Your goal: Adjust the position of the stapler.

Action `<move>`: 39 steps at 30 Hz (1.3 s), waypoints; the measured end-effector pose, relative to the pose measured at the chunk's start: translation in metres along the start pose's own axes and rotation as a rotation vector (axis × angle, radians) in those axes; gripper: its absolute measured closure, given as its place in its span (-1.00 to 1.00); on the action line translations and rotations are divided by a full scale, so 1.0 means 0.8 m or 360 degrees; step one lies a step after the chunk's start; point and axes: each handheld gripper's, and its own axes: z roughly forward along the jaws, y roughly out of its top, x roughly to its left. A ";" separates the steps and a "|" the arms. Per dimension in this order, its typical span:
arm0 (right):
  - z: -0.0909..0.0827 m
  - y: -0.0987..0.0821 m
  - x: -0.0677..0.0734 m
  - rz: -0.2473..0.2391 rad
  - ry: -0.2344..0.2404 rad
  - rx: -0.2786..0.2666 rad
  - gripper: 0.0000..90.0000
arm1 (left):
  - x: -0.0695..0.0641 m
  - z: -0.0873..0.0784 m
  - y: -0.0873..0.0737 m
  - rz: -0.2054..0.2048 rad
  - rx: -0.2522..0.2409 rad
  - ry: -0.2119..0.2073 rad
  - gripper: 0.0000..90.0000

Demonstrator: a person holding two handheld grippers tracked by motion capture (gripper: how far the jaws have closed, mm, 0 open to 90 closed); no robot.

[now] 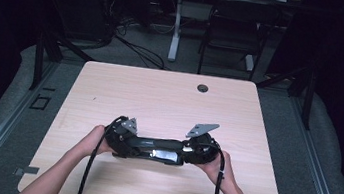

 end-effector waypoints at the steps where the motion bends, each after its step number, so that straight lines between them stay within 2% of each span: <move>1: 0.000 0.000 0.000 0.0001 0.0002 -0.0002 0.25 | 0.000 -0.001 -0.001 -0.0003 0.0000 -0.0009 -0.21; 8: 0.000 -0.001 0.001 0.0013 0.0010 -0.0003 0.25 | -0.002 -0.002 -0.003 0.0008 0.0005 -0.0029 -0.19; 14: 0.000 -0.001 0.004 0.0026 0.0027 0.0000 0.25 | -0.002 -0.004 -0.007 0.0010 -0.0006 -0.0080 -0.17; 22: -0.001 -0.003 0.009 0.0047 0.0026 -0.0004 0.26 | -0.001 -0.005 -0.008 0.0014 0.0007 -0.0097 -0.18; 25: -0.002 -0.003 0.013 0.0050 0.0023 0.0004 0.26 | -0.001 -0.005 -0.010 0.0004 -0.0005 -0.0101 -0.19; 27: -0.002 -0.003 0.013 0.0052 0.0020 -0.0001 0.26 | -0.001 -0.005 -0.010 -0.0029 0.0002 -0.0096 -0.21; 30: -0.002 -0.003 0.013 0.0044 0.0021 0.0001 0.26 | -0.004 -0.006 -0.011 -0.0066 -0.0001 -0.0060 -0.34; 31: -0.003 -0.003 0.013 0.0051 0.0018 0.0000 0.22 | -0.005 -0.009 -0.011 -0.0075 -0.0004 -0.0046 -0.44; 34: -0.008 -0.004 0.012 0.0074 -0.0002 -0.0027 -0.06 | -0.007 -0.020 -0.017 -0.0116 -0.0055 0.0007 -0.65; 39: -0.025 -0.013 0.002 0.0141 -0.0013 -0.0072 -0.45 | -0.011 -0.039 -0.026 -0.0175 -0.0158 0.0060 -0.80</move>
